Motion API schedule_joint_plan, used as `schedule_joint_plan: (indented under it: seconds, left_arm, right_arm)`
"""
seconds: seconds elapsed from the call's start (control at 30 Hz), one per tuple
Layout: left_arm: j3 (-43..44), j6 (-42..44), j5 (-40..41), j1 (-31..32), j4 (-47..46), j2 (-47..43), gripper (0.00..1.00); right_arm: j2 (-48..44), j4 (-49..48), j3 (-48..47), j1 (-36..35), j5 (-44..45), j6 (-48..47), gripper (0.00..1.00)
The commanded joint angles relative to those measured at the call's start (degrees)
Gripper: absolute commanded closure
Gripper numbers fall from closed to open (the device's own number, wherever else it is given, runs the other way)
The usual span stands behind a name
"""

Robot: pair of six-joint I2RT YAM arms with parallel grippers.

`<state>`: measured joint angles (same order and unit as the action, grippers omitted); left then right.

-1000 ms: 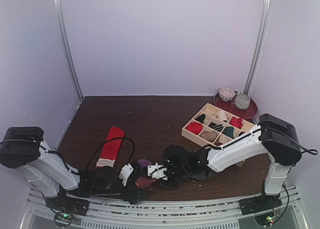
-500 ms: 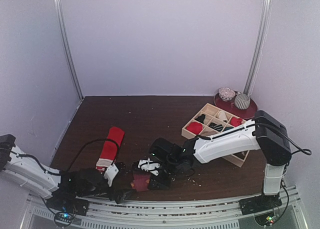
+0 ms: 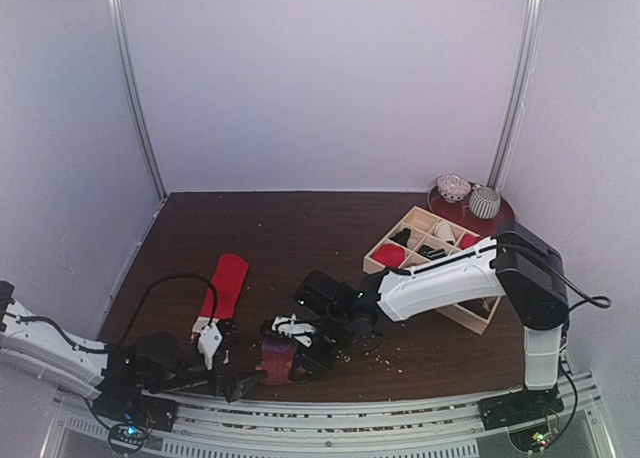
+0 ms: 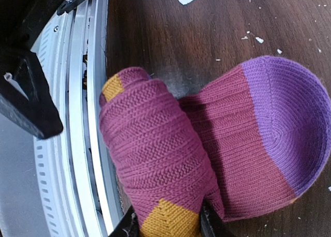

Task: Roll the socks
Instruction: Roll a pair of socks at the center of the board.

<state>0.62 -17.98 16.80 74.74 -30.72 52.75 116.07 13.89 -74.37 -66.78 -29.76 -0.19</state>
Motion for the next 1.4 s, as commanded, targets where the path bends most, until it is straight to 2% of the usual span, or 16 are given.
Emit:
schedule_joint_plan:
  seconds: [0.0, 0.2, 0.33, 0.43, 0.57, 0.6, 0.73, 0.77, 0.83, 0.87, 0.97, 1.03, 1.13, 1.23, 1.37]
  left_arm:
    - [-0.62, 11.22, -4.01, 0.23, -13.19, 6.58, 0.04]
    - [0.31, 14.65, -7.11, 0.23, -23.54, 19.39, 0.09]
    - [2.58, 14.6, -10.24, 0.31, -26.66, 26.12, 0.19]
    - [3.55, 14.13, -11.25, 0.32, -27.74, 29.46, 0.28]
    - [3.72, 13.62, -11.16, 0.32, -29.69, 31.15, 0.3]
    - [3.91, 13.61, -11.13, 0.32, -29.62, 31.1, 0.33]
    - [4.78, 13.48, -10.91, 0.31, -28.55, 32.41, 0.58]
    - [5.13, 13.26, -11.14, 0.31, -28.13, 33.14, 0.67]
    - [5.22, 11.98, -11.4, 0.31, -28.22, 34.86, 0.93]
    - [5.07, 11.19, -11.33, 0.27, -28.62, 35.71, 1.0]
    - [4.3, 6.78, -10.17, 0.25, -29.76, 38.27, 1.0]
    - [4.13, 2.58, -8.27, 0.23, -28.22, 39.28, 1.0]
    - [4.44, -4.05, -6.15, 0.03, -24.0, 39.9, 1.0]
    - [6.3, -8.35, -4.97, -0.25, -15.98, 38.65, 1.0]
    - [5.61, -13.35, -4.58, -0.73, -11.96, 36.24, 1.0]
  right_arm:
    - [6.96, 12.83, 1.94, 0.94, -0.61, 0.41, 0.69]
    - [7.13, 12.19, 2.8, 1.48, -1.77, 0.68, 0.69]
    - [7.33, 11.88, 2.67, 1.73, -2.12, 0.86, 0.69]
    - [7.41, 12.09, 2.33, 1.77, -2.23, 0.72, 0.69]
    - [7.82, 12.54, 2.3, 1.99, -2.31, 0.36, 0.69]
    - [7.92, 12.52, 2.37, 2.0, -2.35, 0.36, 0.69]
    - [7.91, 12.6, 2.23, 2.1, -2.75, 0.45, 0.69]
    - [7.94, 12.69, 2.15, 2.1, -2.83, 0.37, 0.69]
    - [7.94, 12.9, 1.95, 2.18, -2.85, 0.25, 0.69]
    - [7.92, 12.85, 1.95, 2.12, -2.92, 0.19, 0.69]
    - [7.03, 11.7, 2.14, 2.27, -2.74, 0.19, 0.69]
    - [4.94, 9.47, 2.86, 2.31, -1.52, 0.0, 0.61]
    - [-1.22, 2.34, 6.51, 3.21, 1.2, -0.96, 0.53]
    - [-10.94, -14.83, 15.65, 4.62, 5.24, -2.06, 0.48]
    - [-24.6, -41.14, 33.57, 4.47, 7.31, -7.97, 0.39]
